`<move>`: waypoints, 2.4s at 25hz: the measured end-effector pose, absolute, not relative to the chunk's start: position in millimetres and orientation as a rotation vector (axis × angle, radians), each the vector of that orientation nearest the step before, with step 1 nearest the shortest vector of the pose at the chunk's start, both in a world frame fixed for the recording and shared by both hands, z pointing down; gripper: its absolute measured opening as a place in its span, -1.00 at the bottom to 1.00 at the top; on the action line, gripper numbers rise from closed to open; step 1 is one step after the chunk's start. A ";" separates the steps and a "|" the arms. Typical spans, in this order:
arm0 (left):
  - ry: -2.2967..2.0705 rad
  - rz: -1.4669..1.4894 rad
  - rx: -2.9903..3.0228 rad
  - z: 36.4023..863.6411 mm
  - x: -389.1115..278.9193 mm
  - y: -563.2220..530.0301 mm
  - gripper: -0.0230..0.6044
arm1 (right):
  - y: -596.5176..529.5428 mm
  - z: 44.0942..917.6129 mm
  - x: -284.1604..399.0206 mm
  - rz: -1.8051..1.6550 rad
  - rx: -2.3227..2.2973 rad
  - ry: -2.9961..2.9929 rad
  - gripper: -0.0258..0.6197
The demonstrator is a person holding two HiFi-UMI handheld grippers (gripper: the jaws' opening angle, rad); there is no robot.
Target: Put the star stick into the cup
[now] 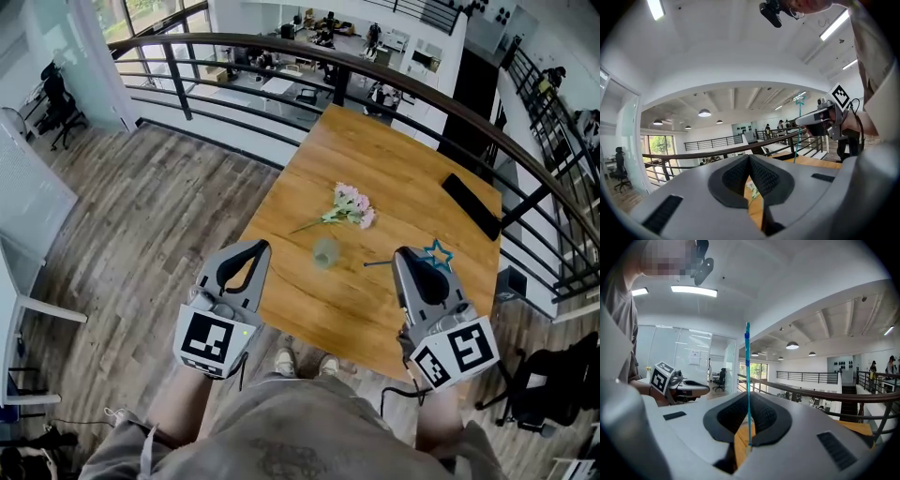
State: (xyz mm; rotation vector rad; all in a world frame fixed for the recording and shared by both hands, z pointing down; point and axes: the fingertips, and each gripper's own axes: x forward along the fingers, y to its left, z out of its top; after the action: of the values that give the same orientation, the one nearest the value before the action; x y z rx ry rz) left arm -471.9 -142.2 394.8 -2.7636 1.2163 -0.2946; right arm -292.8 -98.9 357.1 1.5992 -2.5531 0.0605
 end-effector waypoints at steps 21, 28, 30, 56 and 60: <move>1.239 -0.468 -2.718 411.7 -441.1 -218.1 -0.88 | -208.7 395.2 -307.6 0.105 1.432 -2.606 -0.80; 1.206 -0.624 -2.821 476.7 -430.7 -226.9 -0.87 | -238.8 481.4 -324.7 0.413 1.329 -2.567 -0.80; 1.205 -0.678 -2.851 499.5 -428.0 -224.9 -0.87 | -242.7 508.1 -323.7 0.466 1.317 -2.529 -0.80; 1.265 -0.873 -3.041 596.6 -421.1 -211.2 -0.87 | -238.4 672.8 -324.0 0.675 1.203 -2.275 -0.06; 1.264 -0.834 -3.020 582.7 -423.5 -214.1 -0.88 | -233.7 647.1 -321.3 0.660 1.235 -2.306 -0.05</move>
State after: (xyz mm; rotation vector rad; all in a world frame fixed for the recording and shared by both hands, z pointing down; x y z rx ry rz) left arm -423.5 -214.1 582.7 -3.0203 1.2641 -0.8340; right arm -321.3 -233.7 647.1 1.2354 -2.3056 0.6596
